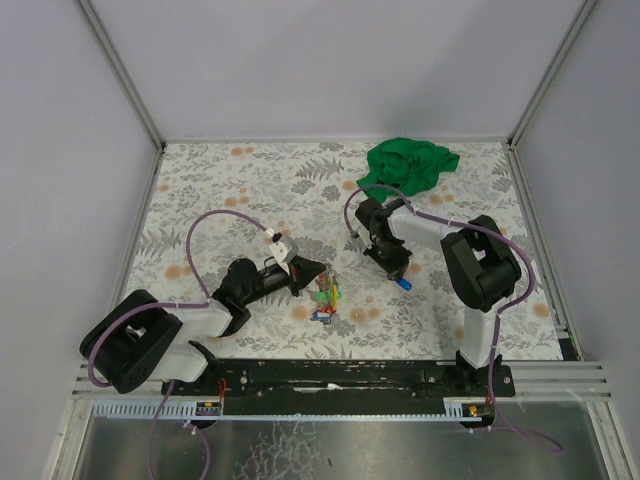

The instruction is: Put the keys on the keyring

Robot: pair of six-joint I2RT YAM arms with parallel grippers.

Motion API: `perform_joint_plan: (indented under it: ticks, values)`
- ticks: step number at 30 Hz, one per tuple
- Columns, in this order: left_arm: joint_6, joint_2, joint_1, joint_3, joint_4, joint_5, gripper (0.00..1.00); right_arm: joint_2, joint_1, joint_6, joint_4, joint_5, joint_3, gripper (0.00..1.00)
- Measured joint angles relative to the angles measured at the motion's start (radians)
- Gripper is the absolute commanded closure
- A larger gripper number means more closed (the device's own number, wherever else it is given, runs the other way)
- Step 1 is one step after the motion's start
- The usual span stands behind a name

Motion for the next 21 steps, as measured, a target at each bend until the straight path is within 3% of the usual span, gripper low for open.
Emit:
perform_joint_plan:
  ticks: [10,21]
  values:
    - [0.005,0.000,0.000,0.000,-0.001,0.000,1.00,-0.040,0.000,-0.003,0.023,-0.006,-0.007,1.00]
    - [0.030,-0.073,0.000,0.000,-0.058,0.000,1.00,-0.401,0.004,-0.004,0.235,-0.118,-0.134,1.00]
